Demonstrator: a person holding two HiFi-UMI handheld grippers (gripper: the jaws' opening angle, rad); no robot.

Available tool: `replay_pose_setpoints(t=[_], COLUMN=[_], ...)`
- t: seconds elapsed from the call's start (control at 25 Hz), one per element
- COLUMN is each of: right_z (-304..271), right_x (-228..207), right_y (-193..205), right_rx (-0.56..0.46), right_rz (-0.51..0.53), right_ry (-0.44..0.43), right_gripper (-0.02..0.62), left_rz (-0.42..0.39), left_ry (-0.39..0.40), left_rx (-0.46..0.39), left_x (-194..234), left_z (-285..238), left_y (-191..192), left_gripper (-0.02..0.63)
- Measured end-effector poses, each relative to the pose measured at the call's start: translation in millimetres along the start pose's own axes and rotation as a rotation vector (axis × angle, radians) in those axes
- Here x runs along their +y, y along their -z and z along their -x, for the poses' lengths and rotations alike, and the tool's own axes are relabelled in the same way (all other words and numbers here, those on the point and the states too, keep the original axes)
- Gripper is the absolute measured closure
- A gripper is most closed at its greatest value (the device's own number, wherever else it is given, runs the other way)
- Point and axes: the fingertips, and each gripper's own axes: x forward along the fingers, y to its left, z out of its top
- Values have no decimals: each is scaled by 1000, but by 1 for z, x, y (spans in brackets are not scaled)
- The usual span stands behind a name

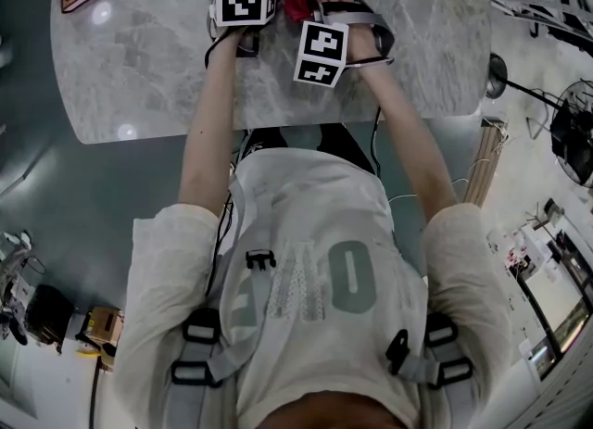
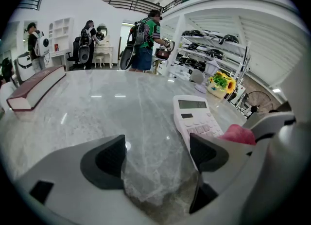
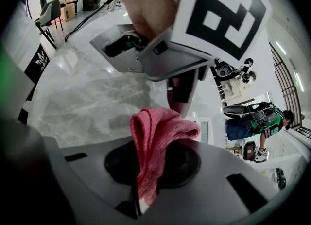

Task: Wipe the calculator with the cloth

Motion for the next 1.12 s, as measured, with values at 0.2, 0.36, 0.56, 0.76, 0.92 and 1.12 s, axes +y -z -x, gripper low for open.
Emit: replay_pose_setpoints(t=[0.2, 0.36, 0.56, 0.76, 0.92, 1.12], right_z=[8, 11, 3, -11, -19, -24], right_x=[-57, -103, -130, -128, -125, -123], right_y=[20, 40, 56, 65, 69, 71], right_rx=[29, 67, 101, 122, 133, 137], right_rz=[2, -10, -10, -8, -3, 5], right_ry=[113, 191, 213, 191, 178, 171], right_gripper=[543, 543, 543, 543, 543, 543], left_rz=[-6, -4, -2, -2, -4, -2], left_ry=[-1, -1, -2, 1, 2, 1], left_rx=[-2, 3, 9, 7, 9, 12], left_x=[0, 0, 2, 0, 1, 1], left_z=[1, 0, -1, 0, -1, -1], left_y=[-2, 1, 1, 0, 0, 0], left_gripper=[187, 187, 187, 187, 187, 187])
